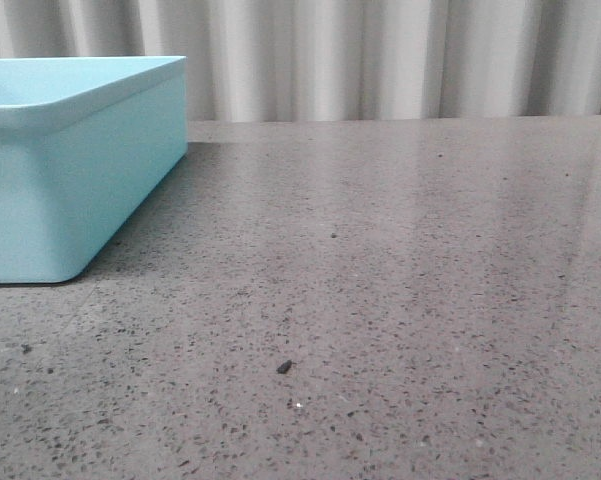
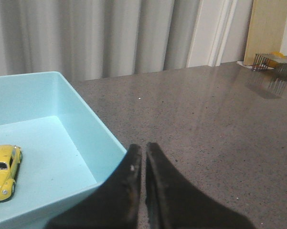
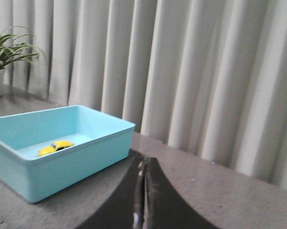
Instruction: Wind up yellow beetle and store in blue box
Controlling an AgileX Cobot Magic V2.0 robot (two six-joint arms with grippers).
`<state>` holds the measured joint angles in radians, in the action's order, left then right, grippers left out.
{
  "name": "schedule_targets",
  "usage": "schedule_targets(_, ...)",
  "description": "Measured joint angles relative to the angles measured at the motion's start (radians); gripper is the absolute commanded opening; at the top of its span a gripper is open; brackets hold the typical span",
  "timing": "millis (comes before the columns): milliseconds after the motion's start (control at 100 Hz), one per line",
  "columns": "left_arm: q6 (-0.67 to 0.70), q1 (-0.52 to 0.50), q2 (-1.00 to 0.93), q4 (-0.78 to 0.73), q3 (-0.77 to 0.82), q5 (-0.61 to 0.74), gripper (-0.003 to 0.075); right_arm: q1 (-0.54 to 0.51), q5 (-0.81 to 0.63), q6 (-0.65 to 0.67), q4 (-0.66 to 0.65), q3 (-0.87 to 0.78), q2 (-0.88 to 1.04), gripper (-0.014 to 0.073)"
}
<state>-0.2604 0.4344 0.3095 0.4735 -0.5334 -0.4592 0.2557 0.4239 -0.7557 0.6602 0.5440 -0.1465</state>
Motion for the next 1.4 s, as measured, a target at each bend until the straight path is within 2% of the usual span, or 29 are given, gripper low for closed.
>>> schedule_targets(120, 0.0, 0.0, -0.023, -0.017, 0.033, 0.0, -0.0021, 0.0, 0.077, 0.0, 0.036, -0.024, 0.012, -0.005)
schedule_targets(470, 0.0, 0.0, -0.188, -0.117, 0.123, 0.017, -0.0021, 0.0, 0.087, 0.002, 0.055, -0.121, 0.15, -0.005)
schedule_targets(810, 0.0, 0.0, -0.194, 0.076, 0.127, 0.004, -0.0021, 0.0, 0.083, 0.007, 0.055, -0.123, 0.158, -0.005)
schedule_targets(1300, 0.001, 0.0, -0.196, 0.087, 0.135, 0.004, -0.0021, 0.0, 0.083, 0.007, 0.055, -0.123, 0.158, -0.005)
schedule_targets(1400, -0.009, -0.016, -0.219, 0.031, 0.162, 0.008, -0.0021, 0.0, 0.083, 0.007, 0.055, -0.123, 0.158, -0.005)
